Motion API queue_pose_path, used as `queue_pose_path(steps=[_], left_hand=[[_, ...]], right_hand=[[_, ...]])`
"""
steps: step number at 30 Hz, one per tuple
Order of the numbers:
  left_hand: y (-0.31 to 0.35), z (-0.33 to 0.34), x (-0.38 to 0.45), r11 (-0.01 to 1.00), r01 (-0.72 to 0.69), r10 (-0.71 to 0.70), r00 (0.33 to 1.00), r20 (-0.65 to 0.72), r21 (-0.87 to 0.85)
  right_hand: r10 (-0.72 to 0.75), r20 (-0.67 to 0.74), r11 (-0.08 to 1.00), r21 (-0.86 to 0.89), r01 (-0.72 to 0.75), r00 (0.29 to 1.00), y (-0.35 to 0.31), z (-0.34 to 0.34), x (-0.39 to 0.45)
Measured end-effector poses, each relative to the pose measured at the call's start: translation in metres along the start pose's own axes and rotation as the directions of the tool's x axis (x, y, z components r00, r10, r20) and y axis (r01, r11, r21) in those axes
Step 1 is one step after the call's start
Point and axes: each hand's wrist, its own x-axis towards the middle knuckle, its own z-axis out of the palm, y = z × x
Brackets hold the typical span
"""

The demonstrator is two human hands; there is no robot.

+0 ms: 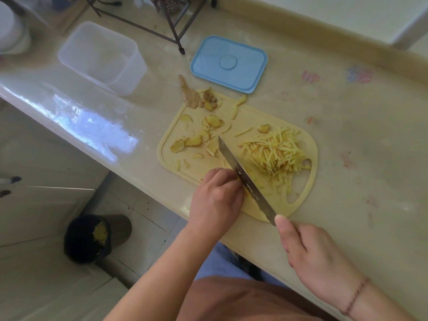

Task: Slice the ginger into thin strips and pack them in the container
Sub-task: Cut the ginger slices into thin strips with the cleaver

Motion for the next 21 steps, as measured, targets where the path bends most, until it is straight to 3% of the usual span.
queue_pose_path(steps=[13, 17, 21], left_hand=[[-0.004, 0.004, -0.001, 1.0, 0.004, -0.005, 0.999, -0.054, -0.02], [-0.003, 0.0, -0.001, 1.0, -0.024, 0.024, 1.0, 0.005, 0.0], [-0.003, -0.004, -0.003, 0.998, 0.04, -0.041, 0.999, -0.021, -0.052]], right_hand=[[-0.009, -0.002, 1.0, 0.009, 0.009, 1.0, -0.005, 0.009, 0.013], [0.028, 0.002, 0.996, 0.088, -0.028, 1.0, -0.001, -0.001, 0.001], [0.021, 0.013, 0.998, 0.053, -0.021, 1.0, 0.002, -0.003, -0.007]])
